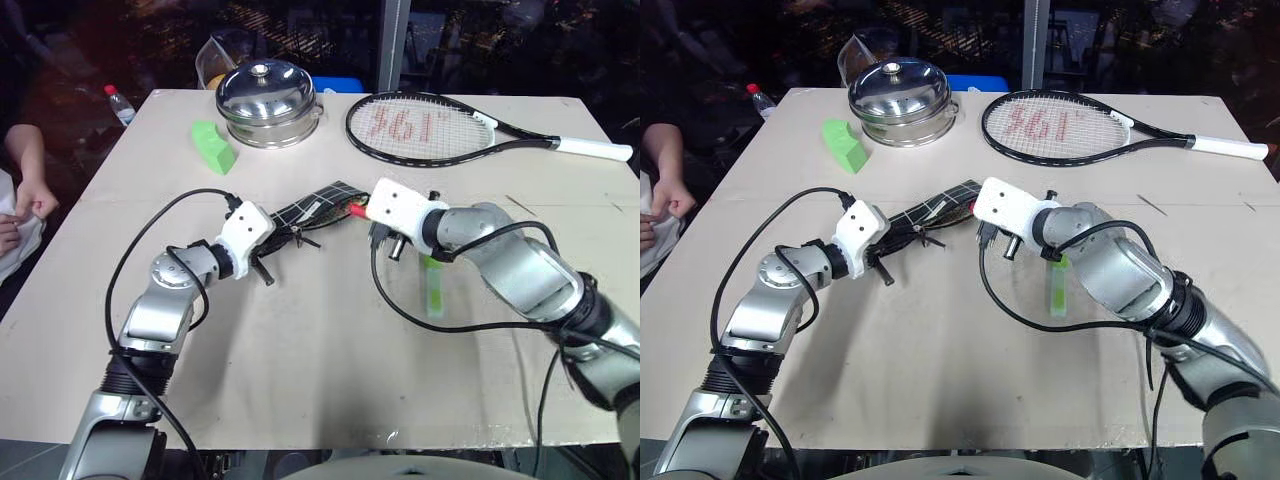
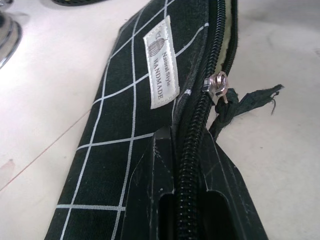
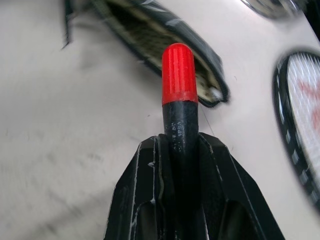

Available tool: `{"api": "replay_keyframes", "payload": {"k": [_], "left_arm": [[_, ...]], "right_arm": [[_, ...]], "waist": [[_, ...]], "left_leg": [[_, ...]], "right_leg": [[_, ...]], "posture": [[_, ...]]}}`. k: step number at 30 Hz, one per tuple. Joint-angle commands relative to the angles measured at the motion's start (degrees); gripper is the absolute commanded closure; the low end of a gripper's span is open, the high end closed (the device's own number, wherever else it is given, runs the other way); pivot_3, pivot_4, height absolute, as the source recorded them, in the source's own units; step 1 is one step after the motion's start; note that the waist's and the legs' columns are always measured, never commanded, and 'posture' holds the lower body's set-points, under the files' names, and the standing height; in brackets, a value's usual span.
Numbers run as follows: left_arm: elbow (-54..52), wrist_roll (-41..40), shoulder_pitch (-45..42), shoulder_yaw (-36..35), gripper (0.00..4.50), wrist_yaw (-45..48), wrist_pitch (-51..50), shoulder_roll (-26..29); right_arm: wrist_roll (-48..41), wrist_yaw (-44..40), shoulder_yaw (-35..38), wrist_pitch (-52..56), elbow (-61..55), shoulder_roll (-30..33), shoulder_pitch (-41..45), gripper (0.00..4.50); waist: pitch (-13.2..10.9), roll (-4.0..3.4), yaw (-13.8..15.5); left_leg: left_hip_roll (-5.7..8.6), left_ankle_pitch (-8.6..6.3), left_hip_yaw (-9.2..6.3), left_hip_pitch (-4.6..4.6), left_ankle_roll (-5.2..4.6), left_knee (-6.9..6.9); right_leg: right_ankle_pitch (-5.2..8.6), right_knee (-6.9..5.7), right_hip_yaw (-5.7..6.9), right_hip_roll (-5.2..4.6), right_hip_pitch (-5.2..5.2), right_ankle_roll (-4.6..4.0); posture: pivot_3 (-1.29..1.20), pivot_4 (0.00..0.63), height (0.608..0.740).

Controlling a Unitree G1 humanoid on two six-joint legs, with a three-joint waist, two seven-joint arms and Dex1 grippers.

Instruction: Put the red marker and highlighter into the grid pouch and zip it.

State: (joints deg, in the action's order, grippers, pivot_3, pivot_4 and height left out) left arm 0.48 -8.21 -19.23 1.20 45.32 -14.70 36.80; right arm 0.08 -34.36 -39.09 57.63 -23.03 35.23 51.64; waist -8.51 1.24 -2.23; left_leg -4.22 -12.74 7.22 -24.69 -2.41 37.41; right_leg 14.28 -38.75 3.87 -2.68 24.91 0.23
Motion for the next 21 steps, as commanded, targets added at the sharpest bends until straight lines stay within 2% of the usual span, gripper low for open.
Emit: {"api": "replay_keyframes", "payload": {"k": [1,8,11,15,21], "left_arm": [[-4.17,-1.17,-0.68,0.54,4.5,1.15,0.0,-0.42],[-8.5,-1.69,0.54,2.01,4.5,3.15,-0.39,-0.52],[-10.99,-2.62,0.96,2.46,4.5,3.79,-1.3,-1.07],[-12.57,-2.67,1.23,3.41,4.5,4.01,-2.13,-1.78],[-13.37,-2.81,1.59,3.52,4.5,4.19,-2.62,-2.03]], "right_arm": [[7.65,-2.54,-6.2,-8.35,4.47,0.38,4.83,4.33],[16.65,-5.62,-10.13,-19.15,12.25,-2.8,7.62,4.33],[20.28,-6.98,-11.18,-27.75,14.78,-3.62,8.01,4.33],[20.93,-9.71,-10.15,-39.28,19.53,-5.96,8.87,4.33],[23.25,-14.72,-8.92,-50.62,25.5,-7.28,11.03,4.33]], "waist": [[0.0,0.0,0.0],[0.0,0.0,0.25],[0.0,0.0,0.25],[0.0,0.0,0.19],[-0.01,0.0,0.19]], "left_leg": [[0.0,0.0,0.03,0.01,0.0,0.02],[0.01,0.12,0.11,-0.04,0.21,0.03],[0.0,0.13,0.12,-0.03,0.21,0.03],[0.0,0.13,0.14,0.0,0.22,0.04],[-0.01,0.14,0.16,0.02,0.24,0.06]], "right_leg": [[0.0,-0.02,-0.01,0.0,0.01,0.0],[-0.01,-0.01,-0.01,0.0,0.02,0.0],[-0.01,-0.03,0.0,0.0,0.03,0.0],[-0.01,-0.06,-0.01,0.01,0.03,0.0],[-0.01,-0.09,-0.03,0.03,0.03,0.0]], "posture": [[0.0,0.15,0.74],[0.0,0.15,0.74],[0.0,0.15,0.74],[0.0,0.15,0.74],[0.0,0.15,0.74]]}}
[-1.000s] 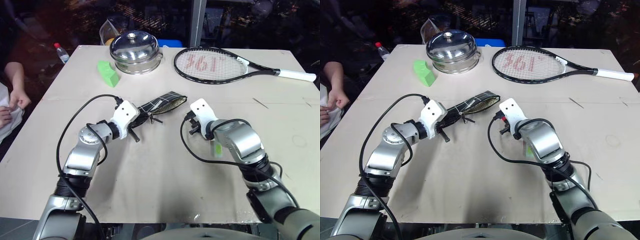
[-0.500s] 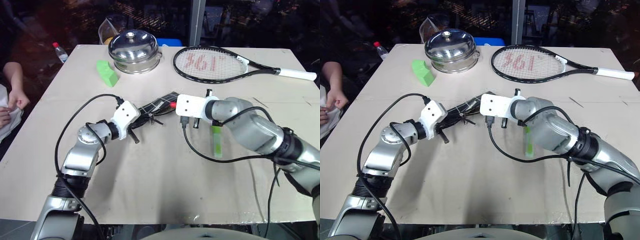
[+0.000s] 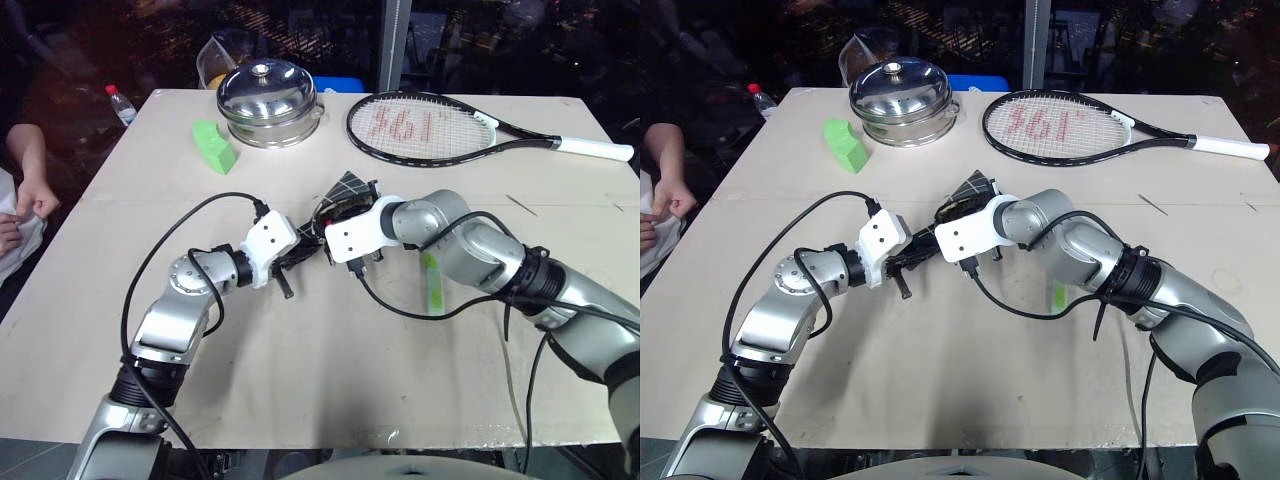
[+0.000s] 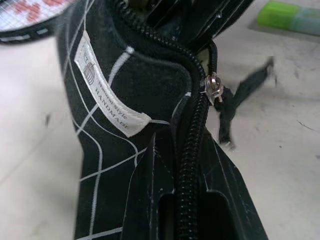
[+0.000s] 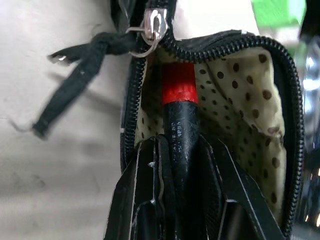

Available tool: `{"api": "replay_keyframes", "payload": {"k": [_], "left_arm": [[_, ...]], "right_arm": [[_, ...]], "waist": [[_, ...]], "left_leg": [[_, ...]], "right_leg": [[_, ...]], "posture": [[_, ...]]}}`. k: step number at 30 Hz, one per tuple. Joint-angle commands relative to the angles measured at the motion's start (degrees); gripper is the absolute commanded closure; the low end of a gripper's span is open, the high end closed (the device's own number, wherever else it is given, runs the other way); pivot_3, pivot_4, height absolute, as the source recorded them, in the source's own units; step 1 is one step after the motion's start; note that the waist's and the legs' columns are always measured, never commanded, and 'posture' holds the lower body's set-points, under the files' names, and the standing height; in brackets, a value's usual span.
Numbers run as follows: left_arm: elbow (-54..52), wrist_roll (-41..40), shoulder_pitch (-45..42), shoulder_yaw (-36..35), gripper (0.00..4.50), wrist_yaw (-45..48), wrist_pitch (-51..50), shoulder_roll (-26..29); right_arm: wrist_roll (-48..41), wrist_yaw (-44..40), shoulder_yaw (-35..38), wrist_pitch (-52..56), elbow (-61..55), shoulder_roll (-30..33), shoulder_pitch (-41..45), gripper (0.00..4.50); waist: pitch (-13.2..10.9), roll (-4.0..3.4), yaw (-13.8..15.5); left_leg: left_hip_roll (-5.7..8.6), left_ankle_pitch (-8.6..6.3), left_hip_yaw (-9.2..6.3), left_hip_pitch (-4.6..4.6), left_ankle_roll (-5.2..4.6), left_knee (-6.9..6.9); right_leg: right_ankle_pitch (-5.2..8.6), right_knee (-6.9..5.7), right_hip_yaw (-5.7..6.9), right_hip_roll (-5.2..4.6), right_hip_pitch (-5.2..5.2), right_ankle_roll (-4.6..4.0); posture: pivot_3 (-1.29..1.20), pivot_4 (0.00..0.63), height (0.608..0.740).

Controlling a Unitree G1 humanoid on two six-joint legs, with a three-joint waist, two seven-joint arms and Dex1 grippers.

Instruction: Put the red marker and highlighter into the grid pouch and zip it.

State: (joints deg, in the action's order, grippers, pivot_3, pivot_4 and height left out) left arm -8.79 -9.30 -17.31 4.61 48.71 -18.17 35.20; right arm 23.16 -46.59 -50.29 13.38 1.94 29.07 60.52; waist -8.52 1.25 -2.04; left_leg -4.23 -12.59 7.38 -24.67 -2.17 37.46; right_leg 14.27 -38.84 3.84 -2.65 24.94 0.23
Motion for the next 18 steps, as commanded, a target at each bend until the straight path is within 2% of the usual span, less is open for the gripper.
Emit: {"api": "replay_keyframes", "payload": {"k": [1,2,3,4,5,7,9,13,18], "left_arm": [[-4.18,-1.93,-0.2,0.0,4.5,0.93,0.62,-0.41],[-4.22,-2.23,0.14,-0.19,4.5,1.27,0.37,-0.21],[-4.31,-2.51,0.45,-0.39,4.5,1.47,0.02,-0.08],[-4.26,-2.88,0.73,-0.8,4.5,1.42,-0.51,-0.06],[-4.27,-3.25,0.99,-1.16,4.5,1.37,-1.04,0.03],[-3.82,-3.94,1.28,-1.75,4.5,1.19,-1.92,0.16],[-3.44,-4.72,1.31,-2.18,4.5,0.85,-3.06,-0.07],[-3.21,-7.47,1.37,-3.28,4.5,0.85,-5.25,-1.01],[-2.84,-14.87,-0.75,-7.25,4.5,0.18,-12.01,-2.94]], "right_arm": [[0.0,-3.2,2.86,-7.74,1.0,-0.99,2.1,3.83],[-0.64,-4.49,4.07,-9.49,0.64,-0.17,1.62,3.25],[-1.04,-5.46,5.24,-10.62,0.04,0.6,1.06,3.0],[-1.56,-6.23,6.44,-11.4,-0.85,1.63,0.55,3.0],[-1.95,-6.8,8.05,-11.62,-1.86,2.41,-0.12,2.27],[-5.25,-8.79,13.05,-8.31,-5.65,4.67,-3.03,1.56],[-10.19,-12.09,18.04,-2.33,-10.66,6.51,-6.83,0.56],[-23.47,-18.04,29.83,15.26,-24.91,10.69,-14.07,0.56],[-34.36,-18.04,42.43,34.36,-36.51,15.86,-20.91,0.56]], "waist": [[-0.01,-0.01,0.04],[-0.01,-0.01,0.06],[-0.01,-0.01,0.06],[-0.01,-0.01,0.11],[-0.01,-0.01,0.22],[-0.01,-0.01,0.48],[-0.01,0.0,0.98],[-0.01,-0.01,1.43],[-0.01,0.0,1.33]], "left_leg": [[0.0,0.0,0.01,0.0,0.0,0.0],[0.0,0.0,-0.01,0.0,0.0,0.0],[0.0,0.0,0.0,0.0,0.0,0.0],[0.0,0.0,0.0,0.0,0.0,0.0],[0.0,0.0,0.0,-0.02,0.01,0.0],[0.0,0.0,0.0,-0.02,0.0,0.01],[0.0,0.0,-0.01,-0.02,0.0,0.05],[0.0,0.0,-0.07,-0.01,0.0,0.05],[-0.01,-0.12,-0.22,0.02,-0.19,0.06]], "right_leg": [[0.0,0.0,0.0,0.0,0.0,0.0],[0.0,0.0,0.01,0.0,0.0,0.0],[0.0,0.0,0.0,0.0,0.0,0.0],[0.0,0.0,0.0,0.0,0.0,0.0],[0.0,0.01,-0.01,-0.02,0.0,0.0],[0.0,0.01,-0.01,-0.03,-0.01,0.0],[0.0,0.01,0.01,-0.03,-0.03,0.0],[0.0,0.02,0.0,-0.03,-0.07,0.0],[0.0,0.01,-0.02,-0.05,-0.13,-0.02]], "posture": [[0.0,0.15,0.74],[0.0,0.15,0.74],[0.0,0.15,0.74],[0.0,0.15,0.74],[0.0,0.15,0.74],[0.0,0.15,0.74],[0.0,0.15,0.74],[0.0,0.15,0.74],[0.0,0.15,0.74]]}}
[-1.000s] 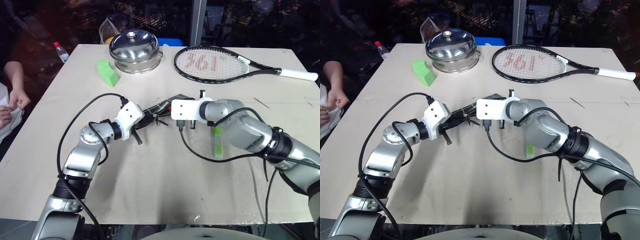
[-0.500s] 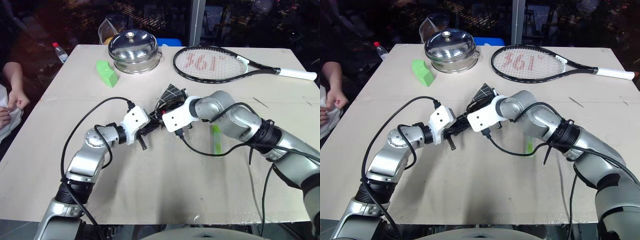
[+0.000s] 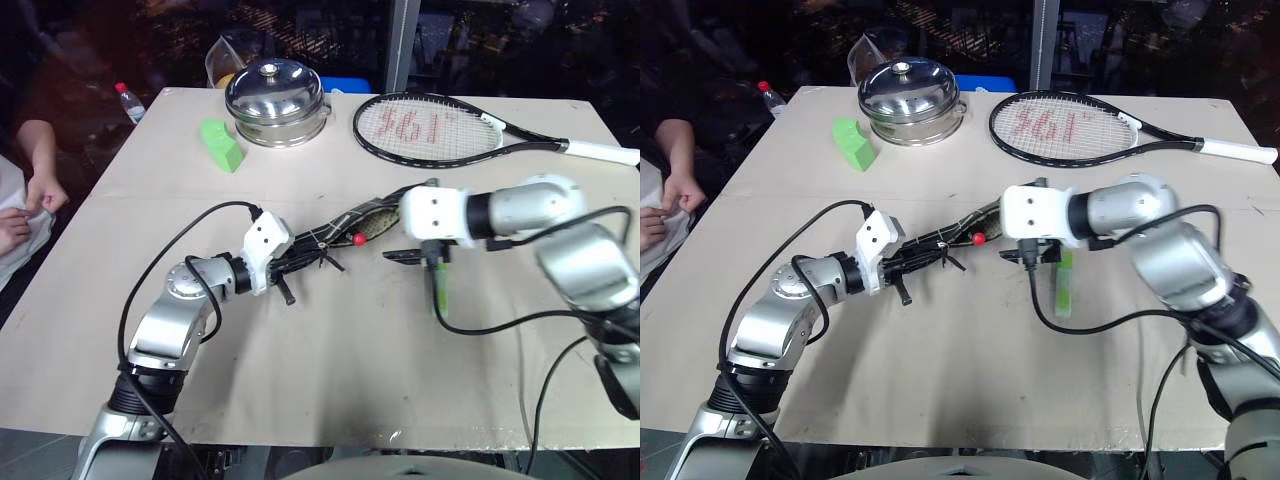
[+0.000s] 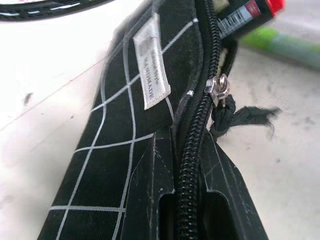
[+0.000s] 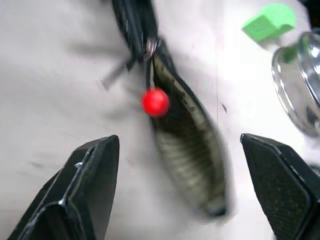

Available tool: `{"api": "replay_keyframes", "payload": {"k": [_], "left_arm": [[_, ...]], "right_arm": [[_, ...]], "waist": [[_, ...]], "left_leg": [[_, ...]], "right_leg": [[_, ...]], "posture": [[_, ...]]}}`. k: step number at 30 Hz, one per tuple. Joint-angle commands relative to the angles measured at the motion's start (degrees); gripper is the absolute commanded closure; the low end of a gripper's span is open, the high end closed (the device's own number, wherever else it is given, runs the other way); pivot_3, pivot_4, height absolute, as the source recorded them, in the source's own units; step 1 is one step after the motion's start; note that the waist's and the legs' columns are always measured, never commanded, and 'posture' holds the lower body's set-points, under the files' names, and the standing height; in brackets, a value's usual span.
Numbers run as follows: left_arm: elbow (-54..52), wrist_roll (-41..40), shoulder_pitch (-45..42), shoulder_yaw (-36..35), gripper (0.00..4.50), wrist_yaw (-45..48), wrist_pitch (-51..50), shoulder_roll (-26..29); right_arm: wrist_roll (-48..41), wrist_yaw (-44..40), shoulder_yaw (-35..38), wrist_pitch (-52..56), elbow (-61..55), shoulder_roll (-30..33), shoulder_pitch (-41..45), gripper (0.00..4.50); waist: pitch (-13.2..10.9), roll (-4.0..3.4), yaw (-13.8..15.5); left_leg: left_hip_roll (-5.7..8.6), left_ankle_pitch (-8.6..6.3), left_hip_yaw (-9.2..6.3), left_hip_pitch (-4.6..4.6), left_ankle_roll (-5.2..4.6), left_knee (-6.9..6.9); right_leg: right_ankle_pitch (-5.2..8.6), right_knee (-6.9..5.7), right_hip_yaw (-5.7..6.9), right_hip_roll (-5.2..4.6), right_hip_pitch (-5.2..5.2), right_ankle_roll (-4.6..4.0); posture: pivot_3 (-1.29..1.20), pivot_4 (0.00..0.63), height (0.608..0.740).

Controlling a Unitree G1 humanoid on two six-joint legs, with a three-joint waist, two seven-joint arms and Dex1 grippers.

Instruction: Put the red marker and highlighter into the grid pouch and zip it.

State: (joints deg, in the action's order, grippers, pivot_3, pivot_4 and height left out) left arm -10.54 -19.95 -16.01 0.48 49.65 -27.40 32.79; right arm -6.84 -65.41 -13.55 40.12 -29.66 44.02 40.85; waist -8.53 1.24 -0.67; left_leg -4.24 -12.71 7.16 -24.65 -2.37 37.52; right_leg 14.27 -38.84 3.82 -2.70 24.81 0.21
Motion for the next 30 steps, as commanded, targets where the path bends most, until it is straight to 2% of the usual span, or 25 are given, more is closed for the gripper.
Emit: {"api": "replay_keyframes", "payload": {"k": [1,3,7,13,14,18,22,25,28,30], "left_arm": [[-1.34,-5.5,-2.35,-3.66,4.5,-0.18,-3.68,-0.45],[-1.49,-6.01,-2.65,-4.02,4.5,1.27,-3.75,0.77],[-2.75,-4.46,-1.67,-2.08,4.5,2.93,-2.66,3.55],[-3.86,-6.68,-4.09,-1.78,4.5,2.62,-6.84,4.39],[-3.9,-7.41,-4.76,-2.09,4.5,2.78,-7.88,4.62],[-3.25,-6.19,-4.96,-0.97,4.5,6.58,-6.49,8.46],[-3.01,-5.66,-5.0,-0.33,4.5,7.16,-5.4,9.35],[-3.09,-4.46,-4.83,0.44,4.5,6.57,-4.41,8.93],[-3.51,-3.55,-4.32,0.8,4.5,6.1,-3.8,8.69],[-3.91,-3.03,-4.02,0.99,4.5,5.8,-3.38,8.69]], "right_arm": [[-5.73,2.6,7.97,12.42,-6.21,0.71,-2.46,0.56],[-6.33,7.05,12.05,20.8,-9.17,-0.26,-7.25,0.56],[-8.12,14.61,14.74,28.75,-14.15,-4.37,-12.43,0.56],[-14.12,20.23,16.12,33.27,-18.96,-12.02,-14.94,0.56],[-14.67,20.69,16.32,34.0,-19.02,-11.8,-15.95,0.56],[-13.01,24.08,12.26,37.55,-15.97,-4.22,-21.6,0.56],[-11.55,32.28,10.86,44.02,-9.77,-9.97,-20.77,0.56],[-5.62,44.04,9.96,46.64,-4.37,-19.86,-20.65,0.56],[-3.74,49.18,10.34,49.16,-2.63,-26.98,-21.43,0.56],[-2.41,51.93,9.14,50.29,-2.61,-28.84,-22.27,0.56]], "waist": [[0.0,0.0,0.0],[0.01,0.02,-0.01],[0.0,0.0,-0.2],[-0.01,-0.01,-0.01],[-0.01,0.04,0.15],[-0.01,0.07,0.41],[-0.01,0.08,-0.29],[-0.01,0.09,-0.2],[0.14,0.27,-0.29],[0.27,0.47,-0.36]], "left_leg": [[0.0,-0.01,-0.03,0.0,-0.02,0.0],[0.01,-0.01,-0.15,-0.01,-0.02,0.02],[0.02,0.0,-0.16,0.0,0.01,0.02],[0.03,0.01,-0.22,0.01,0.03,0.02],[0.05,0.01,-0.22,-0.01,0.03,0.02],[0.11,0.01,-0.29,-0.06,0.02,0.02],[0.07,0.01,-0.2,0.0,0.01,0.02],[0.02,0.07,-0.26,0.03,0.11,0.0],[0.0,0.1,-0.29,0.07,0.17,-0.02],[-0.05,0.11,-0.27,0.1,0.19,-0.02]], "right_leg": [[0.0,0.01,-0.01,-0.02,0.0,0.0],[0.01,0.02,0.02,-0.03,-0.07,-0.01],[0.02,0.01,0.01,-0.08,-0.09,-0.03],[0.03,0.01,0.03,0.1,-0.1,-0.02],[0.03,0.02,0.02,0.08,-0.1,-0.02],[0.03,0.12,0.11,0.04,-0.14,-0.02],[0.03,0.11,-0.01,0.07,-0.13,-0.02],[0.07,0.02,0.02,0.28,-0.1,-0.08],[0.08,0.0,0.01,0.35,-0.12,-0.12],[0.08,-0.01,0.0,0.35,-0.13,-0.11]], "posture": [[0.0,0.15,0.74],[0.0,0.15,0.74],[0.0,0.15,0.74],[0.0,0.15,0.74],[0.0,0.15,0.74],[0.0,0.15,0.74],[0.0,0.15,0.74],[0.0,0.15,0.74],[0.0,0.15,0.74],[0.0,0.15,0.74]]}}
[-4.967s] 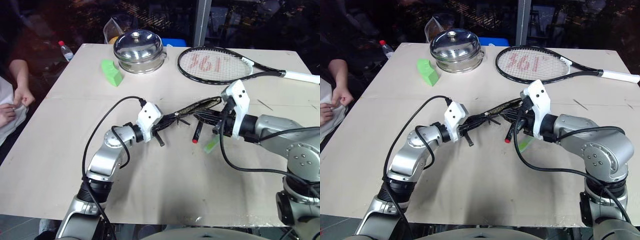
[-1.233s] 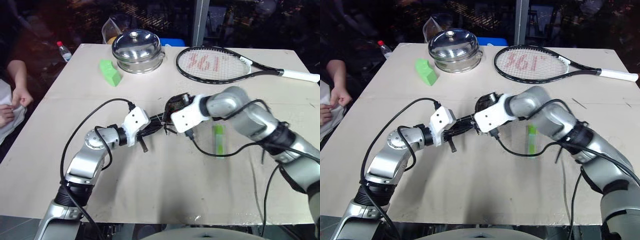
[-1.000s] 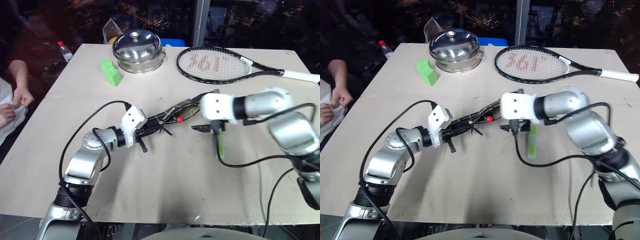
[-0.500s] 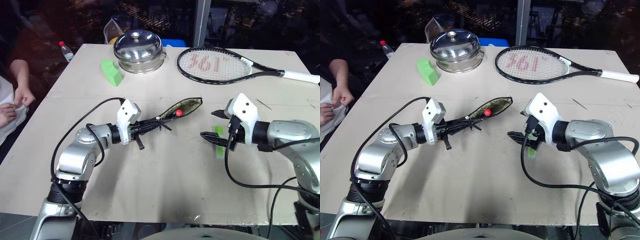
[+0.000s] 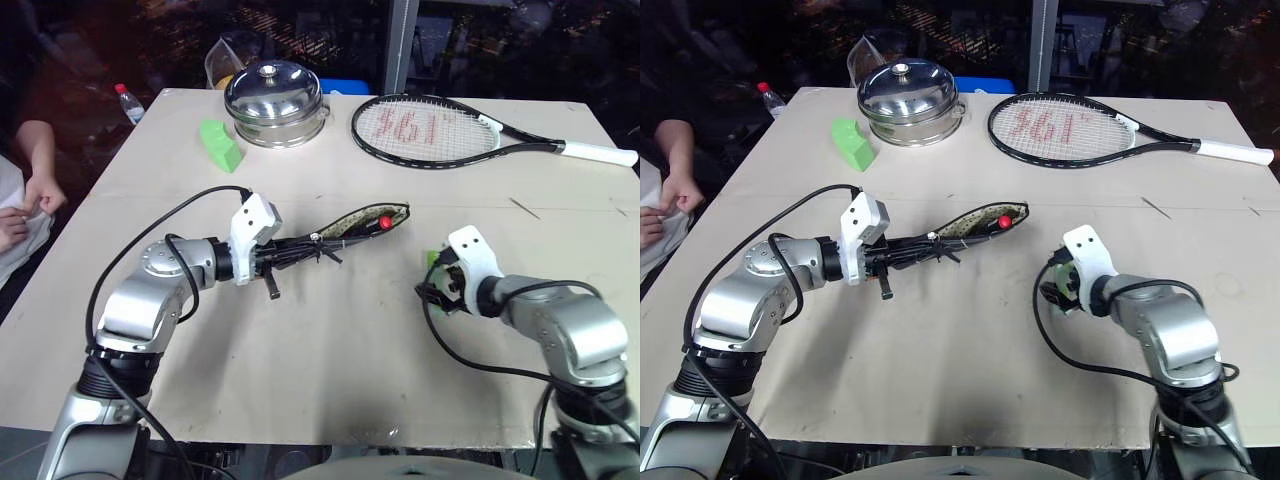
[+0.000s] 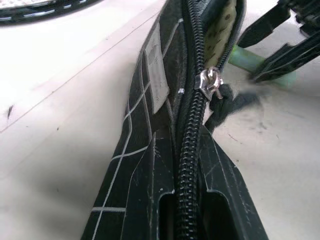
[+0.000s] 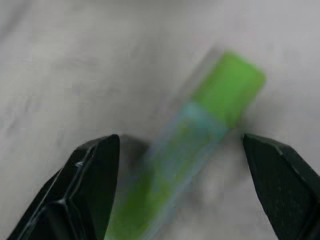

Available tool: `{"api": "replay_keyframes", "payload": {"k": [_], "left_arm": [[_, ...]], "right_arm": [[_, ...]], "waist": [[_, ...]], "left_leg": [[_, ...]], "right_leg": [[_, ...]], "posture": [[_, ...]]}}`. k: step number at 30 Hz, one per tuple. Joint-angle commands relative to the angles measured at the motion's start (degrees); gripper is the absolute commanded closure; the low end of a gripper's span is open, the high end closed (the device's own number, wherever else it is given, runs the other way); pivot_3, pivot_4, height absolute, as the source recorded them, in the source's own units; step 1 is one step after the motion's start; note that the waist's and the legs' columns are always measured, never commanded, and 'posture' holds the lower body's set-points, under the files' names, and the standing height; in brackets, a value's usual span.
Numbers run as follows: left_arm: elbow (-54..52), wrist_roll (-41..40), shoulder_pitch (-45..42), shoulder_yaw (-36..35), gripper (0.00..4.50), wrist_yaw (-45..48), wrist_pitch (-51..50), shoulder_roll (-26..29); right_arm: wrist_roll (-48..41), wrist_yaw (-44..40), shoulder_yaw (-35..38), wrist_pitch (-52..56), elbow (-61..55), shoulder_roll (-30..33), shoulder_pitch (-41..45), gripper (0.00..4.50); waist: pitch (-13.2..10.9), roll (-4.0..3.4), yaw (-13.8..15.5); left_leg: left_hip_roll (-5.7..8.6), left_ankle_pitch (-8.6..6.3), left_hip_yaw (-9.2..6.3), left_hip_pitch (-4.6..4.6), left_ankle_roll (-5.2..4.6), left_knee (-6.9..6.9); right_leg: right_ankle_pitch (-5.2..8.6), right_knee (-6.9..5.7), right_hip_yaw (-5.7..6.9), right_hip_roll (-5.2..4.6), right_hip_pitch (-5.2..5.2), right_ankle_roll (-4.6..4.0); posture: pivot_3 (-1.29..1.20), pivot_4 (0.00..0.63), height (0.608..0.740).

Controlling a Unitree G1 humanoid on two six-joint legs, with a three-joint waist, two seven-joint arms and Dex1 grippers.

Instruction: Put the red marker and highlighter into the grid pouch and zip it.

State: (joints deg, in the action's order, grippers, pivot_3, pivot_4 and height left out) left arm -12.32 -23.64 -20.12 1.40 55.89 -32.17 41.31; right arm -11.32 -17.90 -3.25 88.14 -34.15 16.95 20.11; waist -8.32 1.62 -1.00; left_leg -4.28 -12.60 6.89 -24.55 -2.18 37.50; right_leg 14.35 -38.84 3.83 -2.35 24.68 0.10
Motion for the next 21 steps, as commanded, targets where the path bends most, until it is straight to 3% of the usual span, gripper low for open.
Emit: {"api": "replay_keyframes", "payload": {"k": [1,2,7,13,16,21], "left_arm": [[-2.28,0.77,0.15,0.09,4.5,-0.57,1.54,0.14],[-2.36,0.87,0.13,0.04,4.5,-0.78,1.66,0.05],[-1.79,1.64,-0.25,0.05,4.5,-1.27,2.91,-0.16],[-0.69,4.19,-0.95,1.79,4.5,-1.29,6.01,-0.63],[0.16,5.47,-1.54,2.84,4.5,-1.6,6.97,-1.4],[0.91,6.79,-2.41,4.31,4.5,-1.4,8.47,-2.5]], "right_arm": [[2.72,5.64,-2.03,2.8,1.66,-1.82,-1.72,1.06],[3.06,6.4,-2.72,3.25,1.28,-1.56,-1.81,1.36],[1.78,5.74,-3.34,4.31,-3.47,3.01,-2.42,3.73],[-5.89,-7.92,-4.13,-10.6,-17.07,18.39,-1.23,3.74],[-11.13,-15.6,-3.78,-12.25,-21.67,24.96,6.07,3.74],[-11.01,-18.53,-12.18,-14.06,-15.92,29.51,21.02,3.74]], "waist": [[0.11,0.17,0.01],[0.15,0.22,0.04],[0.21,0.25,0.48],[0.07,0.06,1.2],[-0.06,-0.13,0.45],[-0.11,-0.19,0.12]], "left_leg": [[-0.04,0.0,0.01,0.03,0.0,0.01],[-0.03,0.0,0.01,0.06,0.0,0.02],[0.0,0.0,-0.02,0.06,-0.02,0.01],[0.17,-0.1,-0.04,-0.17,-0.18,0.01],[0.1,-0.1,-0.09,-0.14,-0.18,-0.02],[0.05,-0.08,-0.21,-0.07,-0.14,-0.01]], "right_leg": [[0.0,0.0,0.0,-0.01,-0.03,0.01],[0.0,0.0,0.01,-0.06,-0.08,0.01],[0.01,0.0,0.03,-0.14,-0.09,-0.01],[0.0,0.26,0.1,-0.31,-0.05,0.02],[0.03,0.25,0.12,-0.21,-0.05,0.07],[0.12,0.18,0.1,-0.02,-0.03,0.16]], "posture": [[0.0,0.15,0.74],[0.0,0.15,0.74],[0.0,0.15,0.74],[0.0,0.15,0.74],[0.0,0.15,0.74],[0.0,0.15,0.74]]}}
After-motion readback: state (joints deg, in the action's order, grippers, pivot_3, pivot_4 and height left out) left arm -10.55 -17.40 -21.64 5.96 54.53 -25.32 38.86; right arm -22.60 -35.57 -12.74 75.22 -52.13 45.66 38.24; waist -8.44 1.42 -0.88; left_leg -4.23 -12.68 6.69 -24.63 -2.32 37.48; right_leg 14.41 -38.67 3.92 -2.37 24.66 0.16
